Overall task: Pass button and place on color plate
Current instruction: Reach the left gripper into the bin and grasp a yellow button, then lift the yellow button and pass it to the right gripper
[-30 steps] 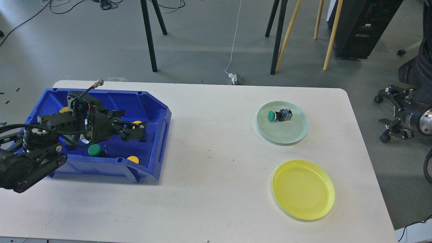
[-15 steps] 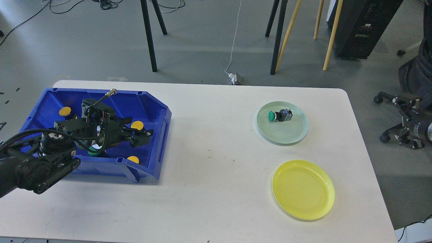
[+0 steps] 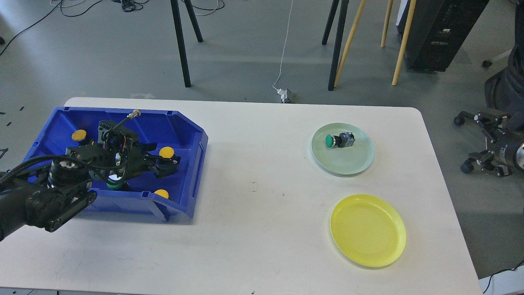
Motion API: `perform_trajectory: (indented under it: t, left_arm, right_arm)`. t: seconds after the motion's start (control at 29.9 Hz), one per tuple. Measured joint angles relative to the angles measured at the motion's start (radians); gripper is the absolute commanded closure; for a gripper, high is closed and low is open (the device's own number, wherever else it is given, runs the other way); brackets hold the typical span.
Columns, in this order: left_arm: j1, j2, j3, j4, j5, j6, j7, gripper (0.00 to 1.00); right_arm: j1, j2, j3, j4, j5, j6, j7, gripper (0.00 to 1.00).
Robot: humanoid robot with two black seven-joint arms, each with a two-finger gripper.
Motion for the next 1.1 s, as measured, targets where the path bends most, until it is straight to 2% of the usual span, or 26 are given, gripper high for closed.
perform_trajectory:
  t: [0.03, 0.13, 0.27, 0.53, 0.7, 1.0, 1.1]
  left_arm:
    - [-0.001, 0.000, 0.003, 0.002, 0.000, 0.001, 0.000, 0.48]
    - [-0.004, 0.000, 0.007, 0.004, -0.001, 0.001, 0.000, 0.61]
    - [-0.010, 0.000, 0.007, 0.004, -0.007, 0.002, 0.001, 0.66]
    - [-0.024, 0.018, -0.002, -0.018, -0.012, 0.002, -0.004, 0.68]
    - [-0.033, 0.118, -0.009, -0.085, -0.047, 0.003, -0.017, 0.68]
    - [-0.034, 0.393, -0.054, -0.362, -0.187, 0.015, -0.022, 0.68]
    - [-0.036, 0.465, -0.097, -0.451, -0.259, -0.004, -0.021, 0.68]
  right_arm:
    - [0.000, 0.001, 0.000, 0.000, 0.000, -0.003, 0.000, 0.03]
    - [0.001, 0.003, -0.001, 0.000, 0.000, -0.007, 0.000, 0.03]
    - [0.000, 0.004, -0.003, 0.000, 0.000, -0.013, 0.000, 0.03]
    - [0.000, 0.004, -0.003, 0.000, 0.000, -0.022, 0.000, 0.03]
    - [0.018, 0.008, -0.002, -0.001, 0.000, -0.035, -0.001, 0.03]
    - [0.057, 0.063, 0.001, -0.001, 0.000, -0.042, -0.001, 0.03]
    - [0.072, 0.091, 0.003, 0.000, 0.000, -0.046, 0.002, 0.03]
